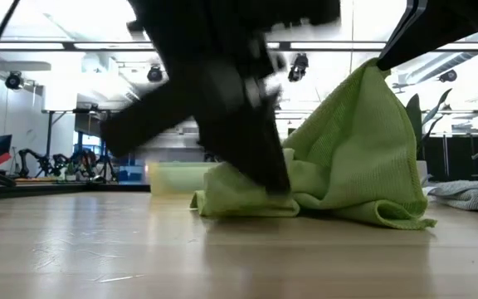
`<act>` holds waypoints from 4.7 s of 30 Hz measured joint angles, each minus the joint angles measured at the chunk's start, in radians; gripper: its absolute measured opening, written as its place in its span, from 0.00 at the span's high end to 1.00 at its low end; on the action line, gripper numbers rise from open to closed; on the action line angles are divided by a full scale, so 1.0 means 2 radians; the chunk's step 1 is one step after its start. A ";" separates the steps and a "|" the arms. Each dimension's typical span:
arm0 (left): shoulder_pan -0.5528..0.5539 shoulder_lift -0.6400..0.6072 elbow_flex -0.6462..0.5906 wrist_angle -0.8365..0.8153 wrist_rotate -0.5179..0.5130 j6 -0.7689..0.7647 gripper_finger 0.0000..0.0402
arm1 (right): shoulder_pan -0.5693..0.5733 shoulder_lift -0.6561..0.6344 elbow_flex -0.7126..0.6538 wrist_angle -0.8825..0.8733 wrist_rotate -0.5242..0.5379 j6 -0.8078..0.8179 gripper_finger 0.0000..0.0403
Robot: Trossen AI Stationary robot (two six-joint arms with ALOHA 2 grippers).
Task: Roll microfiber towels into tight, uniform cylinder then place into a basket
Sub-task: Roll the green towel
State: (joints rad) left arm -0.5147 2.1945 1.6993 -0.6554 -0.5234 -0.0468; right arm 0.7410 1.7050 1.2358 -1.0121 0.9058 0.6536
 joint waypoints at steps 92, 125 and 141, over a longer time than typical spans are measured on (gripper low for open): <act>-0.109 -0.268 -0.338 -0.226 -0.336 -0.523 1.00 | -0.133 0.025 -0.099 0.030 0.178 0.042 0.98; 0.042 -0.257 -0.478 0.381 0.049 -0.110 1.00 | -0.113 0.024 -0.090 0.069 0.131 -0.019 0.98; 0.067 -0.189 -0.478 0.446 0.190 -0.101 1.00 | -0.113 0.024 -0.094 0.072 0.131 -0.018 0.98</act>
State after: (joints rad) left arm -0.3802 1.8160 0.7426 0.2376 -0.1435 -0.2487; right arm 0.5152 1.7538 1.0470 -0.8683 1.1683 0.6174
